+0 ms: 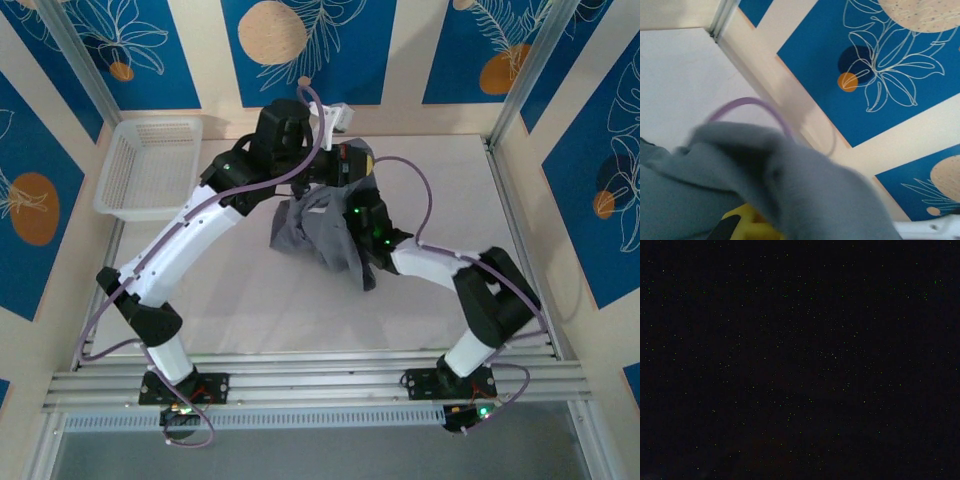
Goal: Fold the inside-out t-shirt
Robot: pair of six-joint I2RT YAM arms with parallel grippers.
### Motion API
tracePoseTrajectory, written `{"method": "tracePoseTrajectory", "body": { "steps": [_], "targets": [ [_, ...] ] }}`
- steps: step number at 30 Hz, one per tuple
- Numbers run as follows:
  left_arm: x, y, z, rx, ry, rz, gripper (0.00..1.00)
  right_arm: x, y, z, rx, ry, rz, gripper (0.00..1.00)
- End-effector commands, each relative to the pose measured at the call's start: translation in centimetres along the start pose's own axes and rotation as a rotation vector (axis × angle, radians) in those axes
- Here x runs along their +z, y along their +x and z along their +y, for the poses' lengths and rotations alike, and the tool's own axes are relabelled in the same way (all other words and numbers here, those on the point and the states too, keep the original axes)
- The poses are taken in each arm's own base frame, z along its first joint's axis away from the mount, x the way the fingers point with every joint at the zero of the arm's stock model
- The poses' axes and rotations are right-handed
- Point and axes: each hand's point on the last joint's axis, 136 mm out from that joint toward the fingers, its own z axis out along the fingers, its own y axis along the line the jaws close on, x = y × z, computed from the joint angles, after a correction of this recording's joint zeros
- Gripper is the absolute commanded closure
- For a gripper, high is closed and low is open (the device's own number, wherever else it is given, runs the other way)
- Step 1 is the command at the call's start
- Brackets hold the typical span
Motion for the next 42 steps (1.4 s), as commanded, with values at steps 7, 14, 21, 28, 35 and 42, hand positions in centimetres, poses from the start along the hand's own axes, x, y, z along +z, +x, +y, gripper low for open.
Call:
{"method": "tracePoseTrajectory", "body": {
  "steps": [7, 14, 21, 28, 35, 42],
  "targets": [
    [-1.8, -2.5, -5.7, 0.134, 0.201, -0.040, 1.00, -2.1, -6.9, 1.8, 0.294, -0.056, 0.008, 1.00],
    [-0.1, -2.1, -8.1, 0.120, 0.291, 0.011, 1.00, 4.4, -3.4, -2.4, 0.477, 0.121, 0.147, 1.00],
    [-0.5, -1.0, -10.2, 0.149, 0.338, 0.039, 1.00, 7.3, 1.5, -6.4, 0.618, 0.202, 0.342, 1.00],
    [-3.3, -1.3, -12.2, 0.253, 0.350, -0.015, 1.00, 6.4, -3.5, -6.1, 0.469, 0.224, 0.275, 1.00],
    [-4.3, -0.6, -12.8, 0.290, 0.351, -0.005, 1.00, 8.7, 4.5, -6.5, 0.470, 0.270, 0.501, 0.57],
    [-4.3, -0.4, -14.0, 0.326, 0.395, -0.008, 1.00, 8.2, 8.1, -7.7, 0.437, 0.559, 0.744, 0.22]
  ]
}}
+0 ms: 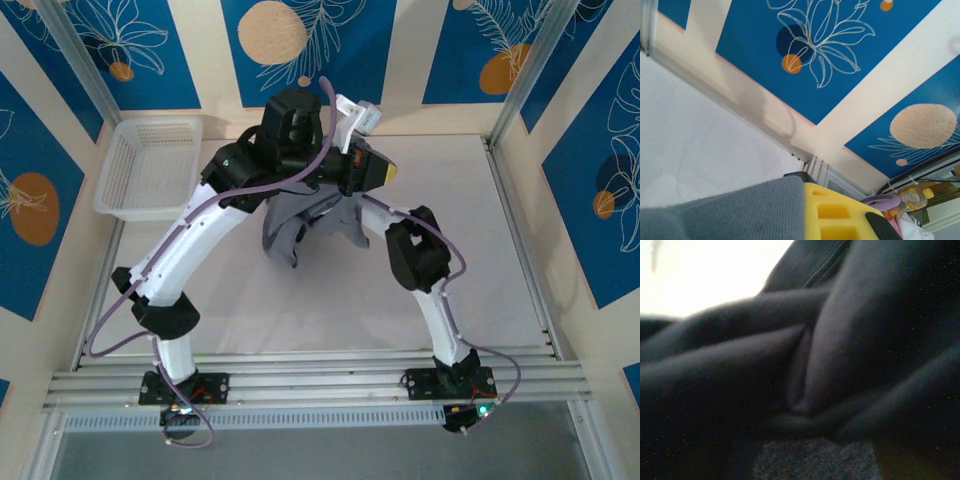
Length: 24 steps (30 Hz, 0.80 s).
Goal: Fold the inside-out t-shirt
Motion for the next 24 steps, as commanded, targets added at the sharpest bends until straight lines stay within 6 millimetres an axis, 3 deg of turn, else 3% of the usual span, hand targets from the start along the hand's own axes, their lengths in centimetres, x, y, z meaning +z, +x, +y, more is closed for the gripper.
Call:
{"method": "tracePoseTrajectory", "body": {
  "steps": [1, 2, 7, 9, 13, 16, 18, 19, 21, 23, 24],
  "targets": [
    [-2.4, -2.6, -6.9, 0.152, 0.201, -0.103, 1.00, 1.2, 4.4, -2.8, 0.045, 0.193, 0.197, 0.15],
    [-2.4, -2.7, -7.1, 0.156, 0.208, -0.107, 1.00, 1.5, 4.7, -2.1, 0.045, 0.173, 0.213, 0.00],
    [-2.4, -2.5, -6.9, 0.165, 0.188, -0.094, 1.00, 3.3, 8.6, 1.0, -0.114, 0.093, 0.330, 0.01],
    [-2.4, -2.2, -6.7, 0.168, 0.173, -0.086, 1.00, 4.3, 10.8, 0.1, -0.192, 0.176, 0.393, 0.01],
    [-2.8, -1.9, -6.4, 0.186, 0.122, -0.086, 1.00, 5.8, 14.3, -3.8, -0.312, 0.389, 0.495, 0.00],
    [-3.0, -1.5, -5.5, 0.203, 0.066, -0.084, 1.00, 6.4, 16.2, -5.3, -0.351, 0.441, 0.549, 0.06],
    [-3.1, -1.0, -4.5, 0.217, 0.014, -0.081, 1.00, 6.6, 17.2, -5.9, -0.340, 0.432, 0.575, 0.17],
    [-3.3, -0.9, -3.9, 0.224, -0.019, -0.085, 1.00, 6.7, 17.4, -6.1, -0.321, 0.417, 0.585, 0.29],
    [-3.7, -0.6, -2.6, 0.230, -0.089, -0.094, 1.00, 6.4, 17.1, -5.7, -0.288, 0.369, 0.574, 0.62],
    [-4.4, -0.4, -1.0, 0.224, -0.178, -0.106, 1.00, 5.7, 16.3, -4.2, -0.246, 0.249, 0.544, 0.93],
    [-4.8, -0.4, -0.2, 0.218, -0.224, -0.112, 1.00, 5.1, 15.7, -3.4, -0.228, 0.203, 0.521, 0.99]
  ]
}}
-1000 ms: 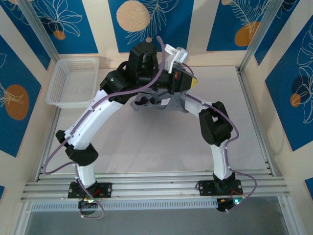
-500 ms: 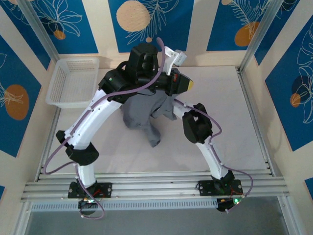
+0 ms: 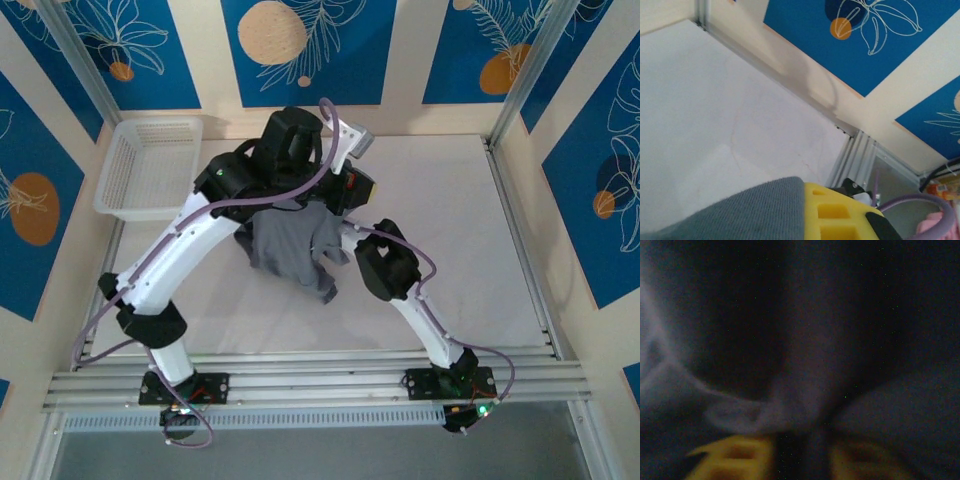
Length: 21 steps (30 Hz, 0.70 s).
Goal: Fold the inside-out t-shirt
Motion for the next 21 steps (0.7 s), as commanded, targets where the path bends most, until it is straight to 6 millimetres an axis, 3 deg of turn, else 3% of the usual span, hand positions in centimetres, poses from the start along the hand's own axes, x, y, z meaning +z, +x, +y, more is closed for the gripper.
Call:
{"method": "tracePoseTrajectory", "body": {
  "steps": [1, 3, 6, 8, 11, 13, 16, 21],
  "targets": [
    [-4.2, -3.7, -0.7, 0.093, -0.072, -0.200, 1.00, 2.7, 4.5, -0.6, 0.068, -0.121, 0.170, 1.00],
    [-5.0, -3.4, 2.7, 0.041, -0.211, -0.207, 1.00, 0.0, 3.6, -0.1, 0.083, -0.197, 0.097, 1.00],
    [-6.9, -2.5, 9.3, -0.076, -0.387, -0.216, 1.00, -5.8, 2.8, 1.4, 0.105, -0.404, -0.046, 1.00],
    [-8.8, -1.2, 15.0, -0.179, -0.510, -0.221, 1.00, -9.7, 3.2, 2.1, 0.114, -0.537, -0.138, 1.00],
    [-10.8, 2.5, 22.8, -0.345, -0.637, -0.207, 1.00, -15.3, 4.4, 2.0, 0.126, -0.665, -0.294, 1.00],
    [-10.4, 6.3, 26.5, -0.460, -0.647, -0.159, 1.00, -18.8, 5.0, 1.4, 0.144, -0.723, -0.404, 1.00],
    [-7.3, 13.1, 29.0, -0.585, -0.600, -0.052, 1.00, -23.4, 5.1, -0.8, 0.220, -0.747, -0.589, 1.00],
    [-2.1, 23.8, 28.2, -0.768, -0.420, 0.081, 1.00, -28.9, 4.0, -4.5, 0.339, -0.717, -0.839, 1.00]
  ]
}}
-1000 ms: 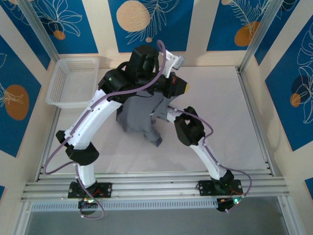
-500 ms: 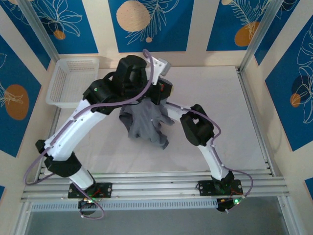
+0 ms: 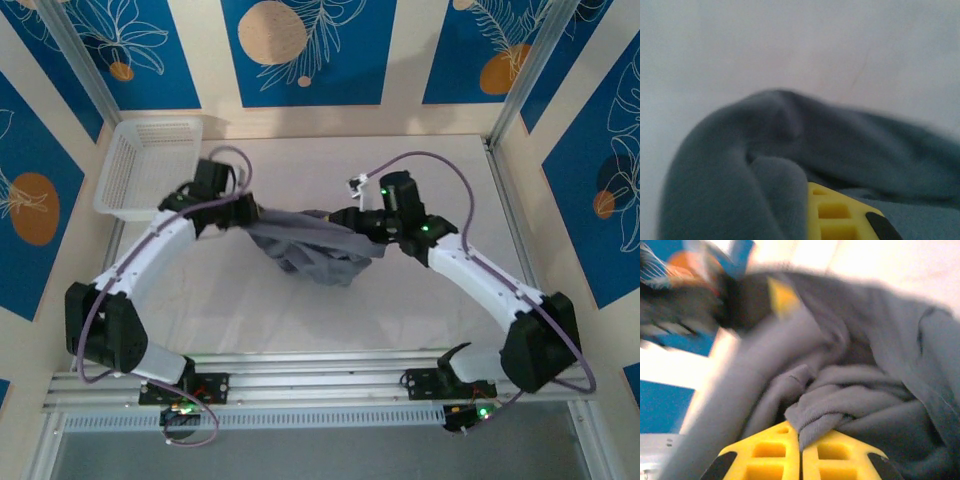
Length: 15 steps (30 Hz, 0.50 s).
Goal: Fold the inside-out t-shirt
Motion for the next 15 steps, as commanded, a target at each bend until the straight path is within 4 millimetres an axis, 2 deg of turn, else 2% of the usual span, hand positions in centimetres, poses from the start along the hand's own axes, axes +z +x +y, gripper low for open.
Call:
{"method": "tracePoseTrajectory", "body": {
  "steps": [1, 3, 4, 6, 8, 10, 11, 13, 15],
  "targets": [
    [1.8, 3.8, -1.3, -0.073, 0.182, 0.061, 1.00, -1.7, -4.0, 1.1, 0.033, -0.030, -0.182, 1.00],
    [2.5, 6.2, -0.3, -0.091, 0.190, 0.091, 0.89, -2.6, -5.7, 0.8, 0.047, 0.010, -0.264, 1.00],
    [2.5, 6.8, 0.0, -0.087, 0.187, 0.093, 0.80, -2.9, -6.4, 0.4, 0.057, 0.036, -0.304, 1.00],
    [1.5, 6.8, 0.2, -0.053, 0.173, 0.065, 0.58, -3.2, -7.3, 0.4, 0.046, 0.057, -0.347, 1.00],
    [-0.5, 5.4, -0.9, 0.002, 0.188, 0.007, 0.44, -3.2, -7.6, 0.6, 0.038, 0.052, -0.353, 1.00],
    [-2.8, 3.6, -3.0, 0.049, 0.242, -0.051, 0.37, -3.3, -7.8, 1.1, 0.036, 0.034, -0.357, 1.00],
    [-4.0, 2.8, -4.8, 0.082, 0.292, -0.077, 0.35, -3.3, -7.8, 1.3, 0.041, 0.022, -0.360, 1.00],
    [-5.7, 2.3, -8.9, 0.164, 0.408, -0.101, 0.32, -3.2, -7.8, 1.7, 0.042, -0.010, -0.355, 1.00],
    [-6.2, 2.6, -12.7, 0.230, 0.506, -0.079, 0.30, -2.9, -7.5, 2.6, 0.017, -0.057, -0.330, 1.00]
  ]
}}
